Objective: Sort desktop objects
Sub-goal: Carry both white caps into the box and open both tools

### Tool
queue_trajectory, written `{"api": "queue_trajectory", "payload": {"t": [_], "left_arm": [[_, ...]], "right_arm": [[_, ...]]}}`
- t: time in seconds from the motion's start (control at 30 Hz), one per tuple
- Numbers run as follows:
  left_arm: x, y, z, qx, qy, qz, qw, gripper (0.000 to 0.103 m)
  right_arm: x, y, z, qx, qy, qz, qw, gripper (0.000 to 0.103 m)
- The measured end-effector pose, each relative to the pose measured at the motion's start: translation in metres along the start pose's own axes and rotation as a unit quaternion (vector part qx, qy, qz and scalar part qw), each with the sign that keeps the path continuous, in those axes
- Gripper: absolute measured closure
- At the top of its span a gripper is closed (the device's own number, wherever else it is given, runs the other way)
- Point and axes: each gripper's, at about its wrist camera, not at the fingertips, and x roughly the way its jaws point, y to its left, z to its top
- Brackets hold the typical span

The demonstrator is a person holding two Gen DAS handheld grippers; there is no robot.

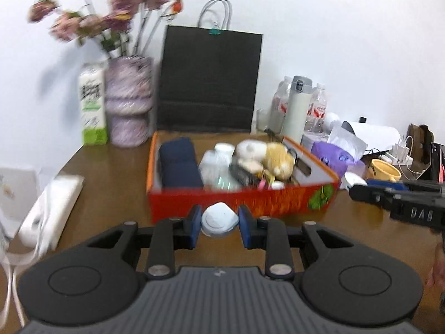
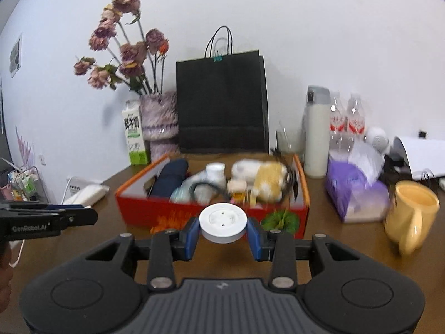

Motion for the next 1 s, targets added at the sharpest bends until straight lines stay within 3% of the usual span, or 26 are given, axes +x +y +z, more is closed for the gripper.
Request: {"api": "queue_trajectory", "payload": {"t": [0.1,0.2,0.3,0.4,0.43,0.5,0.57,0.67,0.9,1.0], "left_arm": [[0.036,0.0,0.031,0.017,0.011,-0.008,0.9998,0.074],[0.082,0.01,0.052,0.008,0.038,0.002,0.9992,0.074],[0.127,0.026,0.063,-0.034,0.084,-0.022,0.9956,0.074],[0.158,0.026,0.061,-0.02,0.111,-0.01,0.9935,0.074],[0.165,0.026,0.06,-0.017,0.117,-0.007,0.993,0.071],[0.172,0.029,0.058,-0.026,0.114,-0.003,0.9932,0.056],[0.172,0.035,0.059,-0.037,0.108,-0.005,0.9935,0.043],[0.162,0.044,0.063,-0.051,0.087,-0.011,0.9949,0.035],[0.124,0.035,0.057,-0.045,0.074,0.026,0.9959,0.026],[0.101,0.026,0.043,-0.037,0.071,0.04,0.996,0.02]], "right_arm": [[0.031,-0.014,0.032,0.008,0.017,0.006,1.0,0.067],[0.078,-0.025,0.055,0.012,0.073,0.003,0.997,0.067],[0.131,-0.037,0.062,0.051,0.135,0.037,0.989,0.067],[0.169,-0.032,0.06,0.071,0.167,0.073,0.981,0.067],[0.18,-0.029,0.058,0.075,0.172,0.081,0.979,0.066],[0.202,-0.025,0.055,0.087,0.186,0.088,0.975,0.064],[0.215,-0.021,0.054,0.086,0.202,0.081,0.972,0.054],[0.214,-0.023,0.052,0.094,0.19,0.091,0.973,0.054],[0.164,-0.022,0.05,0.07,0.156,0.041,0.984,0.053],[0.131,-0.012,0.04,0.037,0.134,0.014,0.99,0.044]]}}
